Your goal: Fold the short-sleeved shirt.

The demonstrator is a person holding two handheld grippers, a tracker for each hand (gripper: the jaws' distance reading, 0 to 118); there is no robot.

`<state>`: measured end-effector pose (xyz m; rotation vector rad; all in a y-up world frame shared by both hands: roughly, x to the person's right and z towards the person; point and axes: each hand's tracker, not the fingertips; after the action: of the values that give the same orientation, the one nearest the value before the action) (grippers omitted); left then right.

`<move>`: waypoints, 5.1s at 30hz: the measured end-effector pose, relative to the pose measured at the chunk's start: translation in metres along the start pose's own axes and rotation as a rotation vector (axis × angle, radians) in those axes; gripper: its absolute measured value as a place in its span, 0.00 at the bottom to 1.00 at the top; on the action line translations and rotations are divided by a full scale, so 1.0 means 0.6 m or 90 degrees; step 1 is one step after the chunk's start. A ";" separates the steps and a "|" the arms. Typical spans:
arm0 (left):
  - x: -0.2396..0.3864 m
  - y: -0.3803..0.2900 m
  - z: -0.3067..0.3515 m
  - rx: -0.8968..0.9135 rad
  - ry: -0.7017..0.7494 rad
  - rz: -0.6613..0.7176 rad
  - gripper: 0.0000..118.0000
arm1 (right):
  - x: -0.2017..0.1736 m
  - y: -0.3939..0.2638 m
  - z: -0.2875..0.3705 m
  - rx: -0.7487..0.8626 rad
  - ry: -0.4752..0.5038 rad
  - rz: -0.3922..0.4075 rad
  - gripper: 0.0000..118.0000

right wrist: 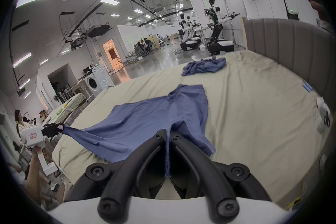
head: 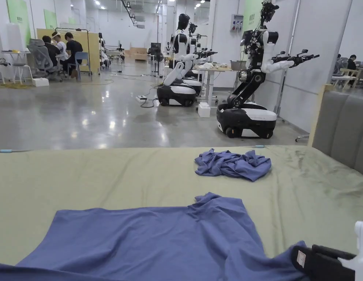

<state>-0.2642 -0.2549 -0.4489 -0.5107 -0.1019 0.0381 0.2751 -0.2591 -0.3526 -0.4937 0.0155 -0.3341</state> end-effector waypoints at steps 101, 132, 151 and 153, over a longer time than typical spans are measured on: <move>-0.028 -0.026 -0.222 -0.176 0.053 0.018 0.02 | 0.059 0.005 -0.253 -0.120 -0.159 0.006 0.10; -0.098 -0.138 -0.157 -0.217 -0.055 0.186 0.68 | 0.035 -0.139 -0.019 -0.042 -0.148 -0.025 0.02; -0.048 -0.150 -0.182 -0.257 -0.011 0.075 0.08 | 0.056 -0.100 -0.176 -0.150 -0.195 0.031 0.67; -0.052 -0.152 -0.182 -0.257 -0.017 0.077 0.08 | 0.071 -0.104 -0.203 -0.182 -0.202 0.018 0.67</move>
<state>-0.2828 -0.3895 -0.5015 -0.9202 -0.1046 0.1443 0.2846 -0.3808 -0.4276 -0.8254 -0.2399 -0.2234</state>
